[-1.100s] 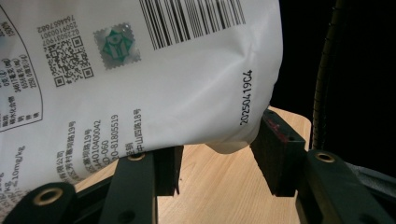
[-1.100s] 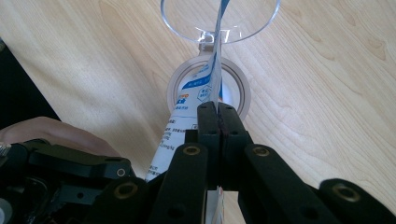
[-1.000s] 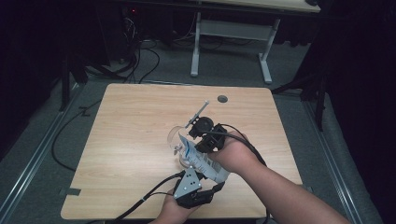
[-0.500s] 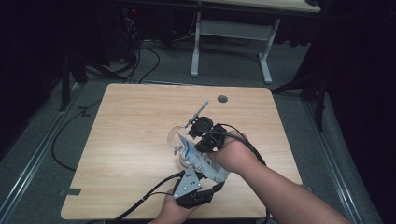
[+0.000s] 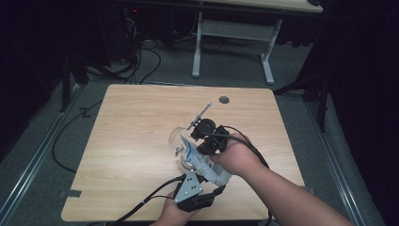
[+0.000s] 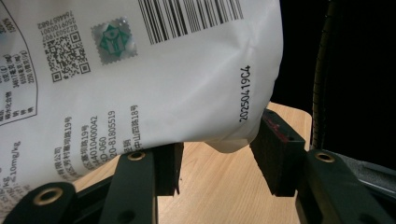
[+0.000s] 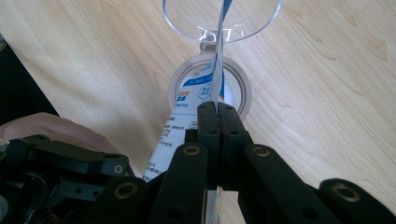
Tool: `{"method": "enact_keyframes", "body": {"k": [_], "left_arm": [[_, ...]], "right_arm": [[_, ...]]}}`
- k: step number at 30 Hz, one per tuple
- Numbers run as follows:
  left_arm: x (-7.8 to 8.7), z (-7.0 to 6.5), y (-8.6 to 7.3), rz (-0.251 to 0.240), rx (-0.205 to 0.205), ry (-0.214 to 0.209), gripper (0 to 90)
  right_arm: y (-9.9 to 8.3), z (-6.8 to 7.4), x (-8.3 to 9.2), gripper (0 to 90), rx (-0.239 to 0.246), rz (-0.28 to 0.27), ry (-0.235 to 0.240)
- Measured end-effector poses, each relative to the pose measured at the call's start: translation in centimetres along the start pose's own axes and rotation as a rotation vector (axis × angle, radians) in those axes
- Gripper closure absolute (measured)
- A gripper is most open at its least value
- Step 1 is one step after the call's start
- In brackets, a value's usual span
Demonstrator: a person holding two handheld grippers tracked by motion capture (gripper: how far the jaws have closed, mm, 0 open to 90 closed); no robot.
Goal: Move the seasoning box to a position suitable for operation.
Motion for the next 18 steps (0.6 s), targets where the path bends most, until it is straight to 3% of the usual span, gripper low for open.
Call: {"method": "enact_keyframes", "body": {"k": [18], "left_arm": [[0.3,0.2,-1.2,0.018,-0.009,-0.013,55.6]], "right_arm": [[-1.1,0.0,-0.2,89.9,-0.023,-0.011,0.017]]}}
Point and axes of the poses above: each handheld gripper's, and its own axes: x roughly backward along the jaws, y roughly out of its top, z roughly to its left, the point moved 5 cm from there along -x, roughly forward along the jaws, and after that the axes turned 13 degrees about z, right-handed, at the moved point
